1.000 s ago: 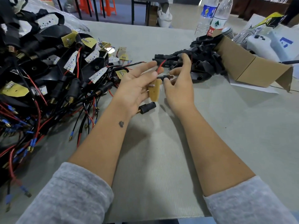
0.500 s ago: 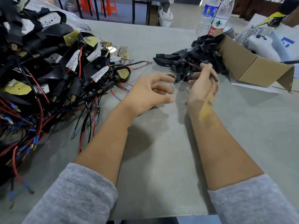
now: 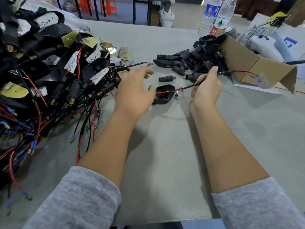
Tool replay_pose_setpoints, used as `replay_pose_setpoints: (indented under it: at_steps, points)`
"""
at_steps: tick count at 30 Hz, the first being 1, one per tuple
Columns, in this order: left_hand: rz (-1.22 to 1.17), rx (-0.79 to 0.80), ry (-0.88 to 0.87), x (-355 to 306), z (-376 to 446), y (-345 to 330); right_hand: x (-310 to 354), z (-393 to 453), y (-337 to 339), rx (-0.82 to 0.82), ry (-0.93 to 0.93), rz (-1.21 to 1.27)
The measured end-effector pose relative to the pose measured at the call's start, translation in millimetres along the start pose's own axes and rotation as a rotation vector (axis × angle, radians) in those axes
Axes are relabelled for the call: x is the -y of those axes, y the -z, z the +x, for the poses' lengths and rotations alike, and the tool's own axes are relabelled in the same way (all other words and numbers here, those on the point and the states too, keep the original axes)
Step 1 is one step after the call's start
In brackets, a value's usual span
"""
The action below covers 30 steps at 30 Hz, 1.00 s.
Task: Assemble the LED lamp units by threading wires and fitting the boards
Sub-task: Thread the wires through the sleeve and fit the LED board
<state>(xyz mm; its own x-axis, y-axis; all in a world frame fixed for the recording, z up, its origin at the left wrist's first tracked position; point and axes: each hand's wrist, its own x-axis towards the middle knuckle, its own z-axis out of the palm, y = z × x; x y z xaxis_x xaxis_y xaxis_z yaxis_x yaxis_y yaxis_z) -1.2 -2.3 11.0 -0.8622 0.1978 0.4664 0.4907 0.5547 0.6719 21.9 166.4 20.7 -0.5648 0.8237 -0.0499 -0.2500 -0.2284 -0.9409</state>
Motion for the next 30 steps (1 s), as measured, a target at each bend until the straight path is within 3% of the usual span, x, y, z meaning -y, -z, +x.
replay_pose_setpoints:
  at_steps: [4, 9, 12, 18, 23, 30]
  points:
    - [-0.140, 0.101, 0.067, -5.3, -4.0, -0.9, -2.4, -2.6, -1.5, 0.081, -0.041, 0.045]
    - [0.023, 0.261, -0.037, -0.6, -2.1, -1.5, -1.1, -2.6, 0.5, 0.183, -0.079, 0.164]
    - [-0.004, 0.200, -0.031, 2.1, -0.5, -5.1, -0.5, -6.8, -1.7, 0.355, -0.128, 0.202]
    - [-0.122, 0.068, -0.004, 0.7, -3.5, -9.3, -1.9, -22.7, -6.6, 0.709, -0.078, -0.051]
    - [-0.346, -0.018, 0.058, -2.5, -3.9, -8.0, -2.7, -29.7, -10.9, 0.726, -0.066, -0.022]
    - [-0.613, 0.048, 0.157, -7.5, 0.0, -1.3, -4.0, -31.3, -13.5, 0.725, -0.090, 0.130]
